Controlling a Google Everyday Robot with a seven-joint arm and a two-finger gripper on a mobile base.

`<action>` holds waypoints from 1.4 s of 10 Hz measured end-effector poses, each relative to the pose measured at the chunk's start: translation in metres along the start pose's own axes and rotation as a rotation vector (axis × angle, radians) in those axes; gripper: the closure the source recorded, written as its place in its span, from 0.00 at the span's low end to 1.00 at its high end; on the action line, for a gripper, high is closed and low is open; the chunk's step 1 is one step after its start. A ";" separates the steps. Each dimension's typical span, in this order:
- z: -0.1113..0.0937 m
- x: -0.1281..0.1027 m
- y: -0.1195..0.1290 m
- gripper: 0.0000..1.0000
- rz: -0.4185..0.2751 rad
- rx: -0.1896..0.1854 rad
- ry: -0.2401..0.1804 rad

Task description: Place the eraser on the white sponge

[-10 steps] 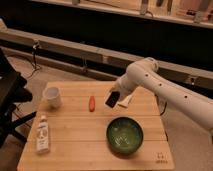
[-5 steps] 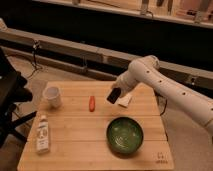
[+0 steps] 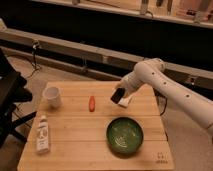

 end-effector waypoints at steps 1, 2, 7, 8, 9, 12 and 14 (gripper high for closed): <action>0.001 0.000 0.002 0.83 0.008 0.000 0.001; 0.003 0.000 0.008 0.83 0.028 0.003 0.007; 0.006 0.020 0.021 0.83 0.058 0.008 0.012; 0.008 0.020 0.023 0.83 0.065 0.007 0.014; 0.010 0.019 0.024 0.83 0.076 0.007 0.016; 0.014 0.025 0.031 0.83 0.095 0.010 0.022; 0.016 0.030 0.037 0.83 0.098 0.011 0.025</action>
